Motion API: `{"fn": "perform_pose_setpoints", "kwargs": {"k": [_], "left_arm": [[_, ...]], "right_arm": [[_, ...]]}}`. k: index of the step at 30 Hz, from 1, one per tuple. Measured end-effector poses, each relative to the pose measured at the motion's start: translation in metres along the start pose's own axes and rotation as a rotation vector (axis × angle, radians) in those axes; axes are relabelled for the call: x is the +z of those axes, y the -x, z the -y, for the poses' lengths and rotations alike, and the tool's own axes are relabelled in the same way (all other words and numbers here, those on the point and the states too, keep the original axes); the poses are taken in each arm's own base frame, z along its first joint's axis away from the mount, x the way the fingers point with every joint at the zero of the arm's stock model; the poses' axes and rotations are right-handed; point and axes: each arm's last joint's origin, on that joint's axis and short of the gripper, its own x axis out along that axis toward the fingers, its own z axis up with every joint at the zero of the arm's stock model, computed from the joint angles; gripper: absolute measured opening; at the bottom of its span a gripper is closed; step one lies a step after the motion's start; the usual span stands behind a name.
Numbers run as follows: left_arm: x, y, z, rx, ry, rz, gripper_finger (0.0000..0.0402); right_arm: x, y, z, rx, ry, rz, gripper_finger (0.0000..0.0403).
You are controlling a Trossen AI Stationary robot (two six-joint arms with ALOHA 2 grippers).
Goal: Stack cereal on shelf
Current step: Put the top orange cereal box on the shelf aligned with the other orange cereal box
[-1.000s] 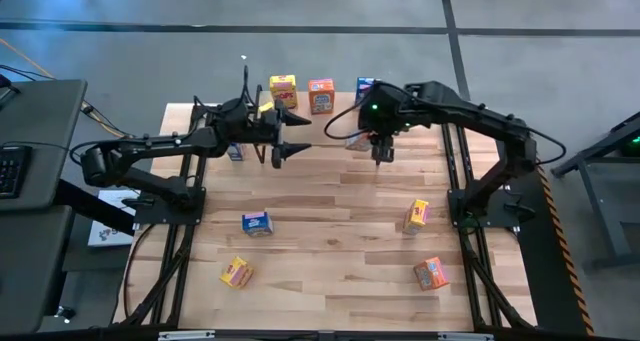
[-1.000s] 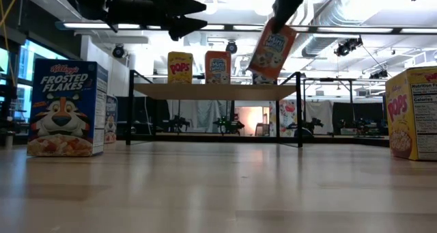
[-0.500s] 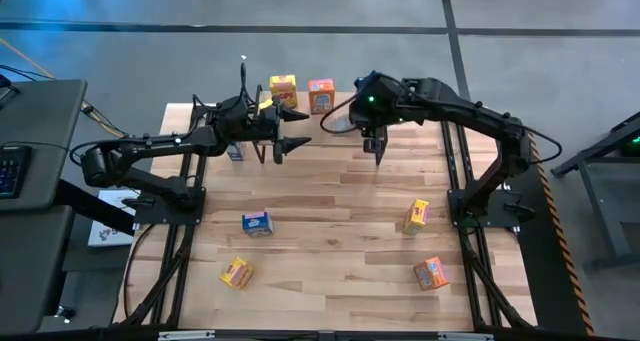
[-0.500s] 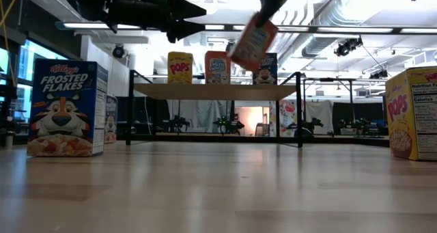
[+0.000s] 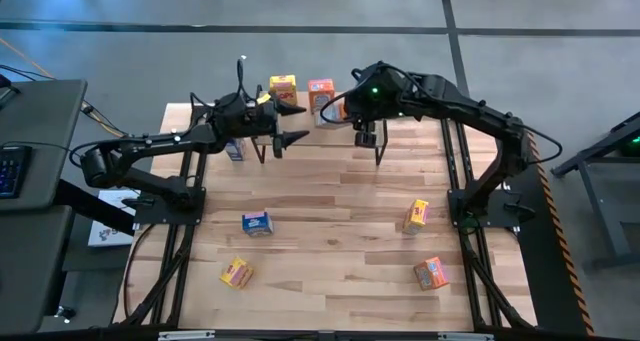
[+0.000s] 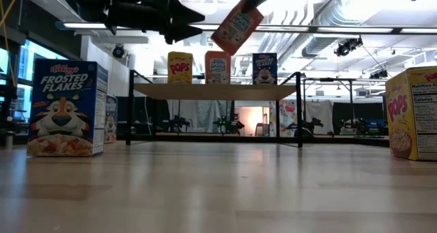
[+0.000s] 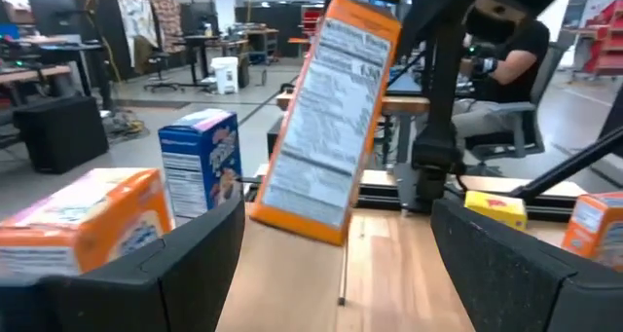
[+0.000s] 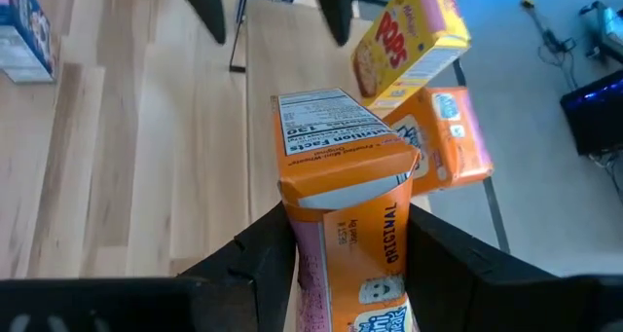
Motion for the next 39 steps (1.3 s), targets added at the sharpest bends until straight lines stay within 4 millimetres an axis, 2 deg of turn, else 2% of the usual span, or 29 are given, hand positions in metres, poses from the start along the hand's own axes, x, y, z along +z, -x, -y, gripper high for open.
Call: {"fn": "perform_pose_setpoints", "kwargs": {"k": [9,15,25,28,39], "left_arm": [[-0.007,0.001,-0.001,0.004,0.013,-0.069,0.0321],[-0.011,0.001,-0.001,0.001,0.029,-0.111,0.0321],[-0.018,-0.008,0.013,-0.019,-0.003,-0.143,0.0321],[-0.020,-0.011,0.015,0.037,-0.025,-0.153,0.0321],[-0.019,-0.011,0.016,0.044,-0.004,-0.139,0.0321]], "right_arm": [[0.001,-0.035,-0.005,0.066,0.032,-0.058,0.0156],[0.003,-0.051,-0.009,0.125,0.034,-0.052,0.0156],[0.008,-0.054,-0.010,0.145,0.031,0.003,0.0156],[0.008,-0.054,-0.011,0.142,0.032,0.007,0.0156],[0.009,-0.054,-0.011,0.143,0.034,0.009,0.0156]]}}
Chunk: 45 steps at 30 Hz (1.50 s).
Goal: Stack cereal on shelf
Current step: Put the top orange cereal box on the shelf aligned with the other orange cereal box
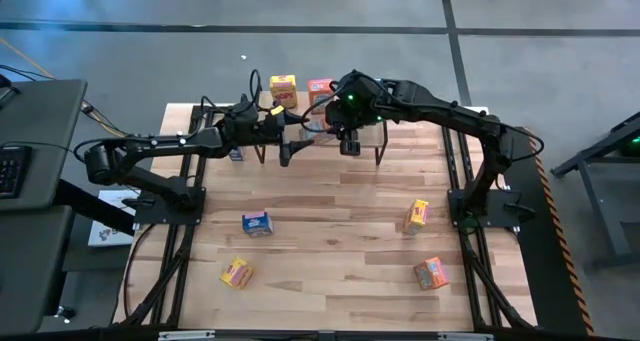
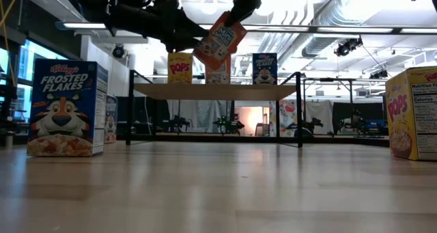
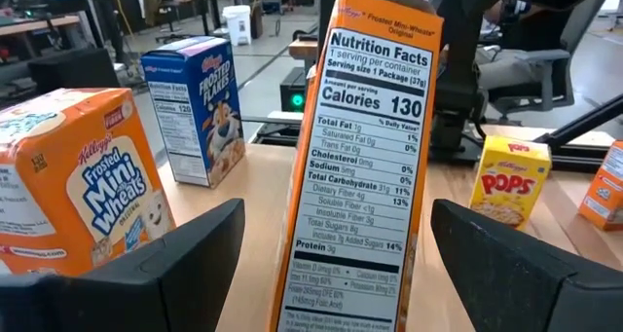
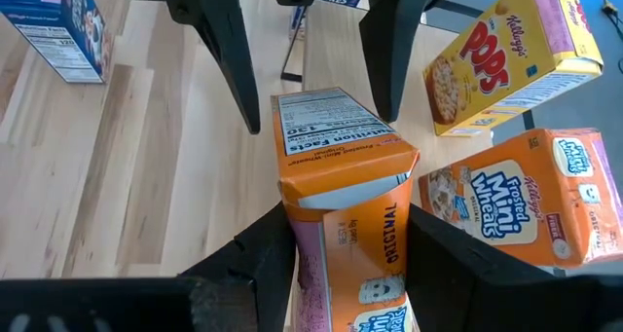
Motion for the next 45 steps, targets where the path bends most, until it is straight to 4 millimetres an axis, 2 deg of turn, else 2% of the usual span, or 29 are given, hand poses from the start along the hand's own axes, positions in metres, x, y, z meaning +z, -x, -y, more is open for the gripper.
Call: {"fn": "perform_pose_setpoints", "kwargs": {"k": [6,19,30,40,45], "left_arm": [[0.0003,0.0000,0.0000,0.000,-0.008,0.003,0.0311],[0.0003,0.0000,0.0006,-0.022,-0.026,0.005,0.0224],[0.0002,0.0000,0.0010,-0.036,-0.024,0.004,0.0215],[0.0000,0.0000,0.0009,-0.035,-0.026,0.003,0.0179],[0.0001,0.0000,0.0009,-0.035,-0.025,0.003,0.0175]], "right_arm": [[0.0001,0.0000,-0.0001,0.000,0.000,0.000,0.0156],[0.0014,0.0000,0.0001,0.009,0.000,0.019,0.0156],[0.0029,0.0002,-0.0002,0.030,-0.022,0.042,0.0156],[0.0029,0.0002,-0.0002,0.027,-0.026,0.041,0.0156],[0.0029,0.0002,-0.0002,0.027,-0.023,0.041,0.0156]]}}
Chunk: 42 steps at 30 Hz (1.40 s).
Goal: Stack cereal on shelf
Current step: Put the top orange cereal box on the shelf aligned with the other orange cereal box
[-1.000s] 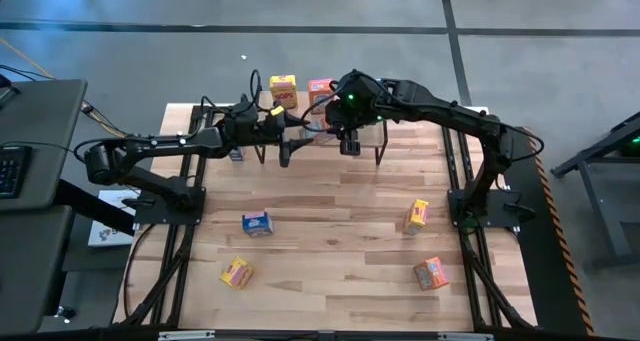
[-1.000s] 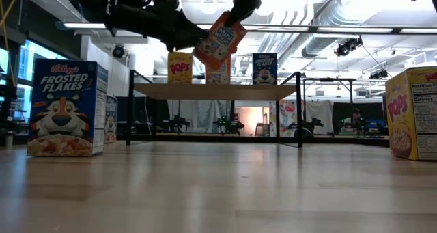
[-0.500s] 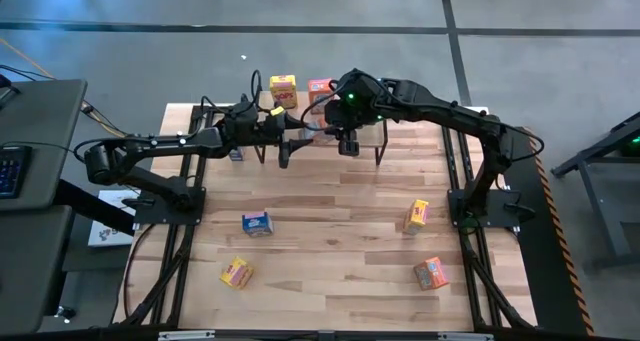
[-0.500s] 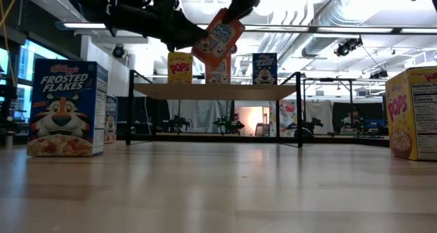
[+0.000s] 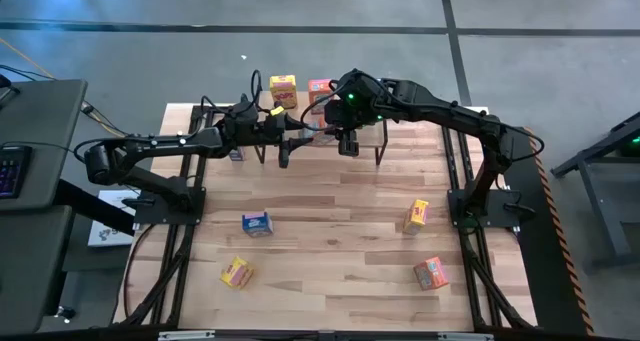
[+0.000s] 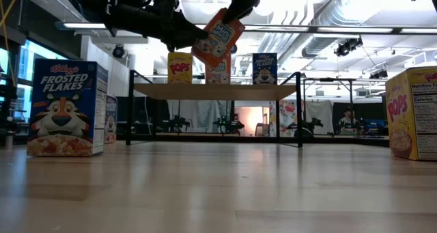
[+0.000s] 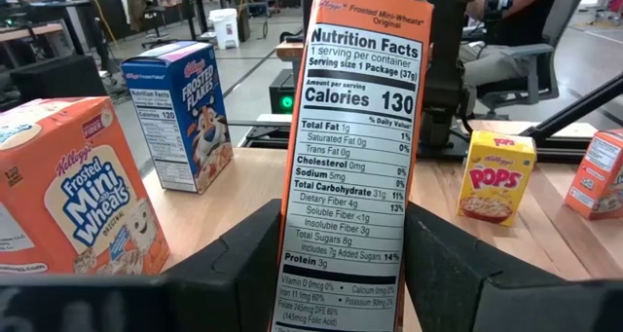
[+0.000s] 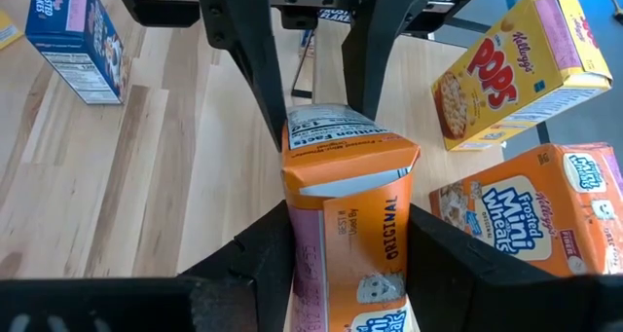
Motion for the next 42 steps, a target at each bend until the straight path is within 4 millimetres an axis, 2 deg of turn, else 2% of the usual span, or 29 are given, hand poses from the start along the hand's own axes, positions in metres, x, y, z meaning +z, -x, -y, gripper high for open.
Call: {"fn": "perform_pose_setpoints", "kwargs": {"k": [25,36,42], "left_arm": [[0.000,0.000,0.000,0.003,0.020,0.002,0.0175],[0.000,0.000,0.000,0.002,0.021,-0.002,0.0175],[-0.001,0.002,-0.006,0.007,0.033,-0.001,0.0175]], "right_arm": [[0.002,0.000,0.000,-0.061,-0.005,-0.006,0.0159],[0.002,0.001,0.000,-0.100,0.024,-0.027,0.0245],[0.009,0.014,0.003,-0.112,0.000,0.002,0.0255]]}}
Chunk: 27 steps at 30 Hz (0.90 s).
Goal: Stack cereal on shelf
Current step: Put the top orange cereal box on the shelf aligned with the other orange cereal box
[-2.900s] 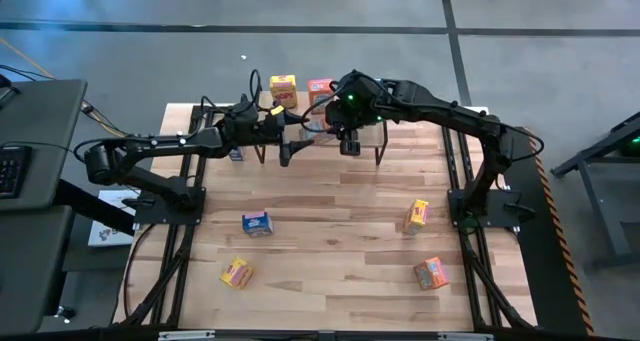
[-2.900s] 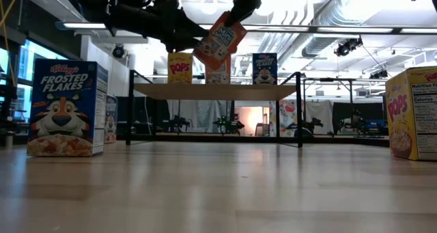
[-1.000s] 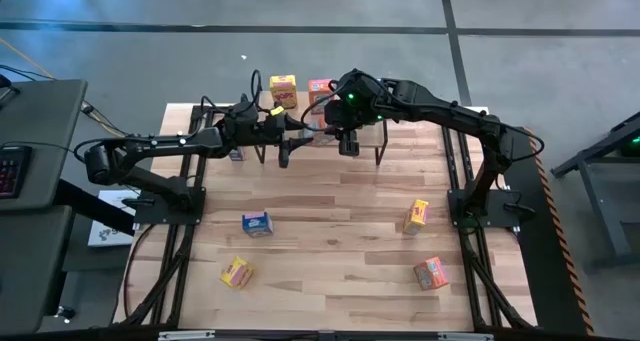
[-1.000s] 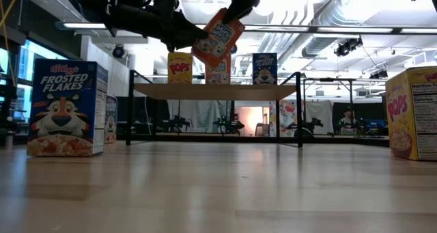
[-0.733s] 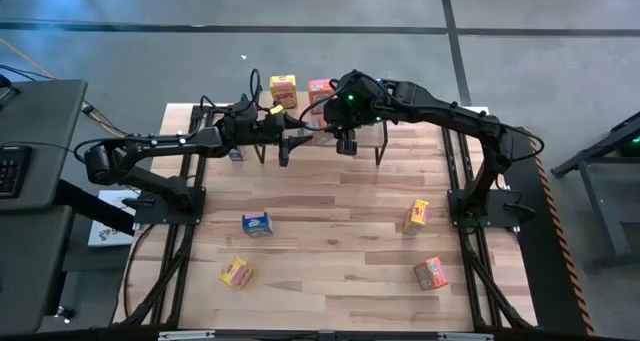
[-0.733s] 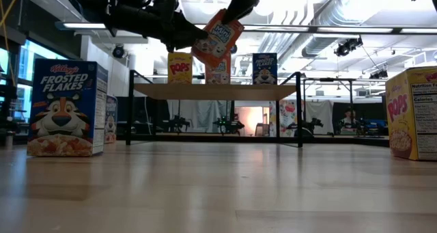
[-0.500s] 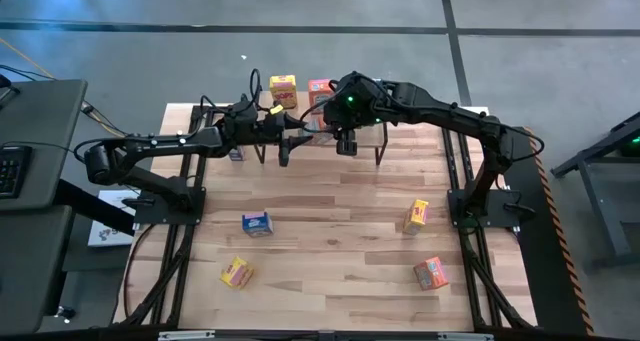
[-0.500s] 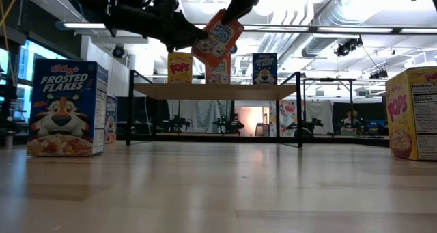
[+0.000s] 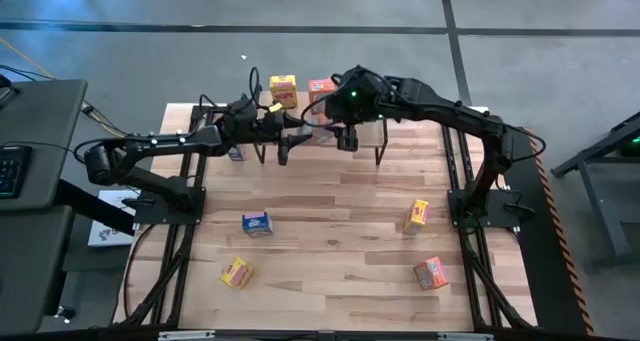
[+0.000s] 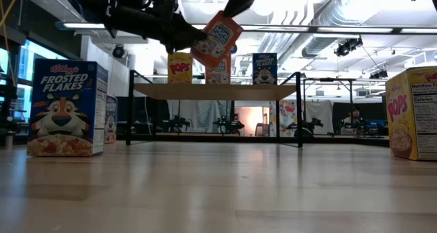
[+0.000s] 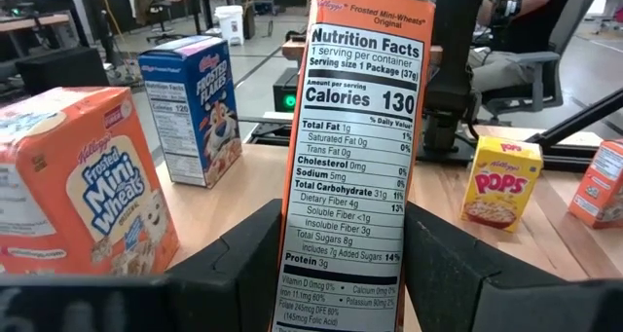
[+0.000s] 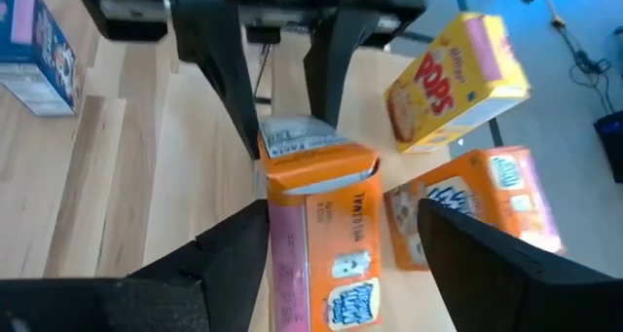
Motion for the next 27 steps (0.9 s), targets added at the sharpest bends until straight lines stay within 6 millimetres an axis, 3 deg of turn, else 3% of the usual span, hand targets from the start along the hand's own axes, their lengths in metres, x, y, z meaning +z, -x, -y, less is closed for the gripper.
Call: {"fn": "perform_pose_setpoints", "kwargs": {"k": [8,12,20,27], "left_arm": [[-0.001,0.002,-0.005,-0.018,0.018,0.012,0.0175],[-0.014,0.007,-0.003,-0.004,0.027,0.095,0.0175],[-0.022,0.017,-0.001,0.061,0.017,0.251,0.0175],[-0.030,0.005,-0.006,0.058,0.070,0.314,0.0175]], "right_arm": [[0.016,0.038,0.009,-0.007,-0.034,0.076,0.0255],[0.018,0.060,0.009,0.069,-0.066,0.090,0.0255],[0.007,0.088,-0.001,0.168,-0.098,0.079,0.0256],[-0.005,0.098,-0.019,0.160,-0.108,0.117,0.0256]]}}
